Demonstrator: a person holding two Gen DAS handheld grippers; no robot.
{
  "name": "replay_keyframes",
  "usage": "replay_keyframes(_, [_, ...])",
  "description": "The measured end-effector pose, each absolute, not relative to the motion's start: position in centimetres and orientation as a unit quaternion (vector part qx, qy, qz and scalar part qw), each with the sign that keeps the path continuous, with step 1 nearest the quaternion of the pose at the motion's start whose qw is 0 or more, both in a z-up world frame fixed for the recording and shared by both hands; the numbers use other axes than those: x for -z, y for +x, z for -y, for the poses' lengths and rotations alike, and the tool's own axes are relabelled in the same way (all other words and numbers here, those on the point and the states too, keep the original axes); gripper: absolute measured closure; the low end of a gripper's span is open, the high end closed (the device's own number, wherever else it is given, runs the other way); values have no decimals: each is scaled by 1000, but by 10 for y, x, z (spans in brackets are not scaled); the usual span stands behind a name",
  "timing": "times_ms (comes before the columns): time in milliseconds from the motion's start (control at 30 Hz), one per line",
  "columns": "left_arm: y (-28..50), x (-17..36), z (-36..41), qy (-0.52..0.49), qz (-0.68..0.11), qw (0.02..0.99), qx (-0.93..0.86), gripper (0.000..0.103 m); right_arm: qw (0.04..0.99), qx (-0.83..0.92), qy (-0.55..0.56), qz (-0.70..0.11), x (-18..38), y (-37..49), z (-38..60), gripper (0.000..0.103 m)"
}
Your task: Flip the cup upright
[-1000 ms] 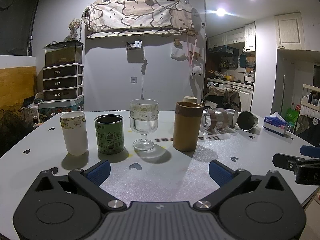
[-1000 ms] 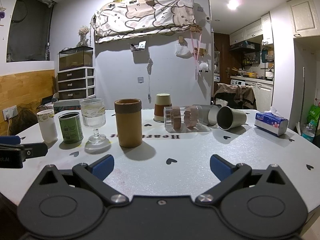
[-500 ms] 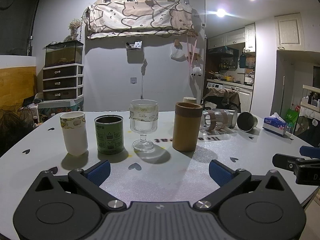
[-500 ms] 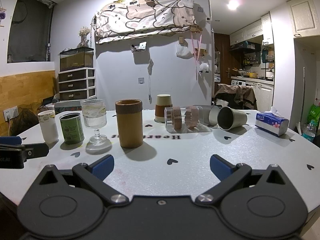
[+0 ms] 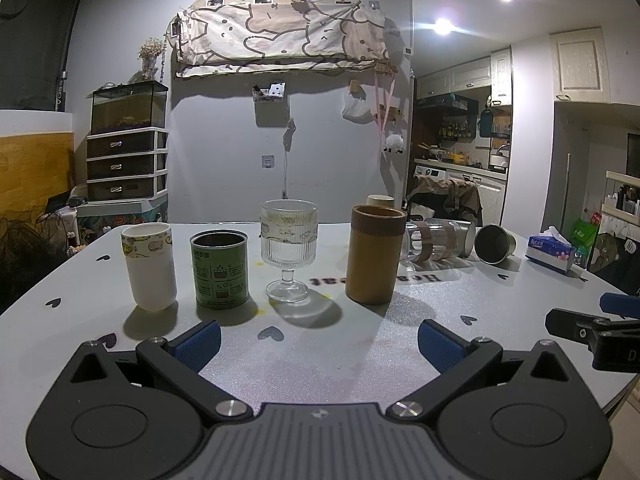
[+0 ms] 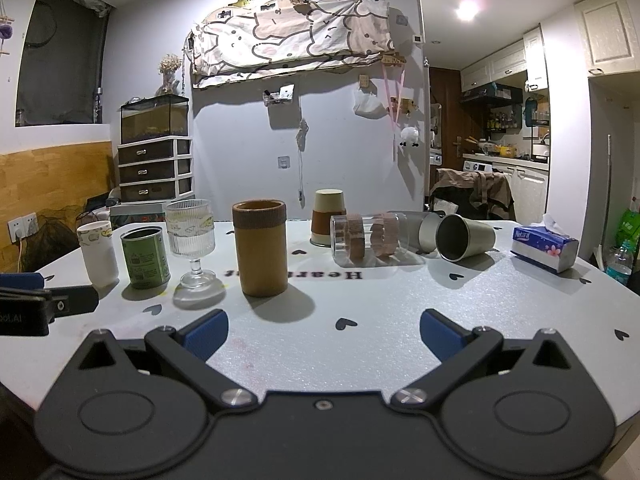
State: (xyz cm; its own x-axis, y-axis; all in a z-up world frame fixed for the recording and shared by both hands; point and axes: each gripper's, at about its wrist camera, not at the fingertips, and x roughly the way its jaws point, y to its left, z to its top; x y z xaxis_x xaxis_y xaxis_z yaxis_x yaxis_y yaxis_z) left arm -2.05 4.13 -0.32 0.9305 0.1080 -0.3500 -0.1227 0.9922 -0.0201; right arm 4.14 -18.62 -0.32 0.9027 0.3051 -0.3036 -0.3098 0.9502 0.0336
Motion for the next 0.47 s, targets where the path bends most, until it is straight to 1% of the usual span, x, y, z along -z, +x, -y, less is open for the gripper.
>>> replay_keyframes(467, [-20, 3, -42, -21, -177, 982, -59, 0, 975, -159, -9, -154, 1, 41, 184, 0])
